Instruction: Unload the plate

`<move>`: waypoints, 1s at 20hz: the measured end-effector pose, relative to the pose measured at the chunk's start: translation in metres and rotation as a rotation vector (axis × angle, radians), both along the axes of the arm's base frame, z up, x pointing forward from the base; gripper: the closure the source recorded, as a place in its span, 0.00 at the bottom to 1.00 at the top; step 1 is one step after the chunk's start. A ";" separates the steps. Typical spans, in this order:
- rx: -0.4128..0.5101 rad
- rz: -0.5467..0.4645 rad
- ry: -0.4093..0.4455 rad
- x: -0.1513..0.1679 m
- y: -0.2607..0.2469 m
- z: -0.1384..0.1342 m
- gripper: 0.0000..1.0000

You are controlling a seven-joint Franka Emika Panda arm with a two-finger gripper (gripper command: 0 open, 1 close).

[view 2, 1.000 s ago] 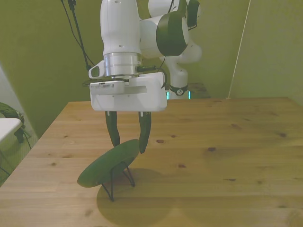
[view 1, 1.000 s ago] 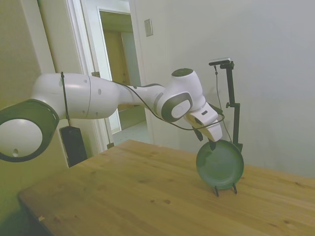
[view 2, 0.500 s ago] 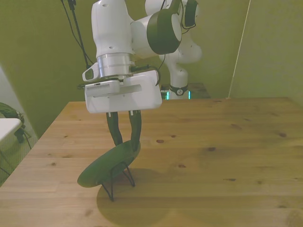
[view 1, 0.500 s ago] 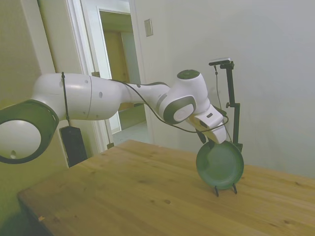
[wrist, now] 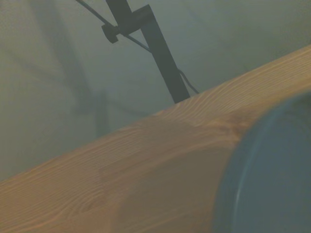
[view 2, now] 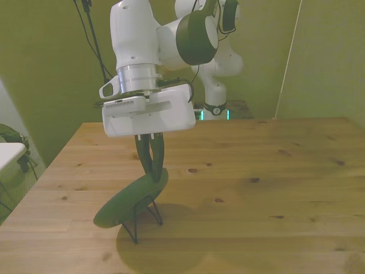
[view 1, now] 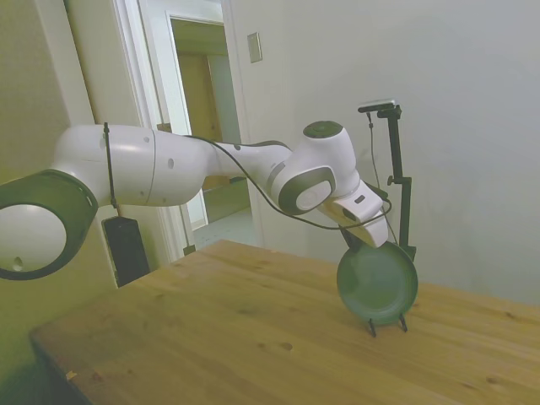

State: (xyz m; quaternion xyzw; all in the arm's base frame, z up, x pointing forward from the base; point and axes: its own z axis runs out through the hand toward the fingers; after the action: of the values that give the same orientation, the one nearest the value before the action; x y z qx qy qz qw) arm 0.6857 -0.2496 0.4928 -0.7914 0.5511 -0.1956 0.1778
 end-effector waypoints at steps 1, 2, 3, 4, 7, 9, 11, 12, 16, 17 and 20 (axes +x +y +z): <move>0.002 0.001 -0.001 0.000 0.000 0.000 1.00; 0.003 0.000 -0.001 -0.001 -0.001 -0.001 1.00; 0.004 -0.001 -0.002 -0.001 -0.001 -0.001 1.00; 0.003 -0.001 -0.002 -0.001 -0.002 -0.001 1.00; 0.002 -0.003 -0.005 -0.002 -0.003 0.000 1.00; 0.001 -0.003 -0.010 -0.002 -0.002 0.004 1.00; -0.001 -0.003 -0.020 -0.004 -0.002 0.011 1.00; -0.001 -0.004 -0.027 -0.005 -0.002 0.015 1.00; 0.004 -0.002 -0.065 -0.009 0.003 0.038 1.00; 0.009 0.000 -0.083 -0.010 0.006 0.049 1.00; 0.019 0.011 -0.141 -0.020 0.021 0.091 1.00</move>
State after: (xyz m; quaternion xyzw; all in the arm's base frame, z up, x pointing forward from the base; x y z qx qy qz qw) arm 0.6654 -0.2289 0.5843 -0.7771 0.5346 -0.2447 0.2247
